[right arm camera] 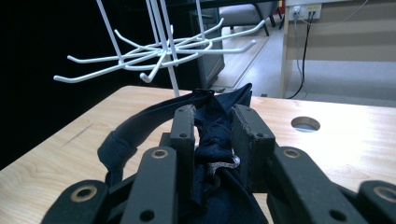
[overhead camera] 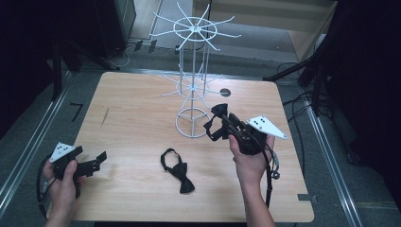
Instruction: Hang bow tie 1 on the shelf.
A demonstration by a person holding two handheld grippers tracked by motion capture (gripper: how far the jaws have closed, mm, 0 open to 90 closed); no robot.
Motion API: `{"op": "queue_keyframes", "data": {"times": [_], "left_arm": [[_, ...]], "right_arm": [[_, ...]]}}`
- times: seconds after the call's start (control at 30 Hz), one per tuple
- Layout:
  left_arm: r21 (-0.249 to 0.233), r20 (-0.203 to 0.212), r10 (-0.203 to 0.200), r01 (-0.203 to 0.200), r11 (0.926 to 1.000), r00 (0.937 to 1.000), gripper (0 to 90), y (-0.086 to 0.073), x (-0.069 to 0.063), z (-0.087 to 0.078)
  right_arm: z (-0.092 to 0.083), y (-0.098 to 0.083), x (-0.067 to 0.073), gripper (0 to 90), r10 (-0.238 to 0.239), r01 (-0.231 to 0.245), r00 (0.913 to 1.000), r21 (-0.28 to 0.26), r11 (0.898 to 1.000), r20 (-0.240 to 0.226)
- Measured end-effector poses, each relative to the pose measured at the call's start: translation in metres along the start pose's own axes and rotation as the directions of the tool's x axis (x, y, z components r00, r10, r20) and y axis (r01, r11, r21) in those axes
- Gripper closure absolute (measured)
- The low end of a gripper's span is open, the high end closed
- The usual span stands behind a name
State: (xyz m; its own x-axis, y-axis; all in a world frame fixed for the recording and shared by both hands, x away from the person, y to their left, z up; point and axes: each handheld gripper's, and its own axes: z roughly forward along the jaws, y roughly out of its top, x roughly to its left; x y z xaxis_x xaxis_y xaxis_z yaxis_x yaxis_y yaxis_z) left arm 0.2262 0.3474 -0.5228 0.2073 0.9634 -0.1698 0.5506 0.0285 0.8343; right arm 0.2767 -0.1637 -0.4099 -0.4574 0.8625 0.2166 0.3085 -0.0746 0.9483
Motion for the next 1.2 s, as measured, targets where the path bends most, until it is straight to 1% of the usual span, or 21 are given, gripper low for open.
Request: {"op": "queue_keyframes", "data": {"times": [0.1, 0.27, 0.43, 0.5, 0.6, 0.67, 0.8, 0.87, 1.0, 1.2], "left_arm": [[0.001, 0.001, 0.001, -0.001, 1.0000, 1.0000, 0.0, 0.000, 0.000, 0.000], [0.000, 0.000, -0.002, 0.002, 1.0000, 1.0000, 0.0, 0.000, 0.000, 0.000], [0.000, 0.000, 0.000, 0.000, 1.0000, 1.0000, 0.0, 0.000, 0.000, 0.000], [-0.001, -0.001, 0.000, 0.000, 1.0000, 1.0000, 0.0, 0.000, 0.000, 0.000], [-0.001, 0.000, -0.001, 0.001, 1.0000, 1.0000, 0.0, 0.000, 0.000, 0.000], [-0.001, 0.000, 0.000, 0.000, 1.0000, 1.0000, 0.0, 0.000, 0.000, 0.000], [0.000, 0.000, 0.002, -0.002, 1.0000, 1.0000, 0.0, 0.000, 0.000, 0.000], [0.000, 0.001, 0.002, -0.002, 1.0000, 1.0000, 0.0, 0.000, 0.000, 0.000], [-0.001, 0.001, 0.000, 0.000, 1.0000, 1.0000, 0.0, 0.000, 0.000, 0.000], [-0.001, 0.001, 0.002, -0.002, 1.0000, 1.0000, 0.0, 0.000, 0.000, 0.000]], "right_arm": [[0.001, 0.001, 0.001, 72.3, 0.001, -0.001, 1.0000, -0.007, 1.000, -0.008], [0.000, 0.004, 0.004, 72.8, -0.003, 0.003, 1.0000, -0.029, 1.000, -0.002], [0.000, 0.007, 0.005, 74.3, 0.008, -0.008, 1.0000, -0.034, 0.999, -0.001], [0.001, 0.008, 0.006, 75.2, 0.006, -0.006, 1.0000, -0.039, 0.999, 0.001], [0.001, 0.010, 0.006, 77.6, 0.004, -0.004, 1.0000, -0.041, 0.999, 0.007], [0.002, 0.010, 0.006, 81.9, 0.000, 0.000, 1.0000, -0.034, 0.999, -0.003], [0.006, 0.009, 0.007, 83.2, -0.014, 0.014, 0.9998, -0.025, 1.000, -0.012], [0.006, 0.009, 0.008, 83.5, -0.018, 0.018, 0.9998, -0.034, 0.999, -0.007], [0.006, 0.012, 0.010, 83.5, -0.010, 0.010, 0.9999, -0.054, 0.998, -0.003], [0.003, 0.015, 0.012, 83.5, -0.007, 0.007, 1.0000, -0.070, 0.997, 0.002]]}}
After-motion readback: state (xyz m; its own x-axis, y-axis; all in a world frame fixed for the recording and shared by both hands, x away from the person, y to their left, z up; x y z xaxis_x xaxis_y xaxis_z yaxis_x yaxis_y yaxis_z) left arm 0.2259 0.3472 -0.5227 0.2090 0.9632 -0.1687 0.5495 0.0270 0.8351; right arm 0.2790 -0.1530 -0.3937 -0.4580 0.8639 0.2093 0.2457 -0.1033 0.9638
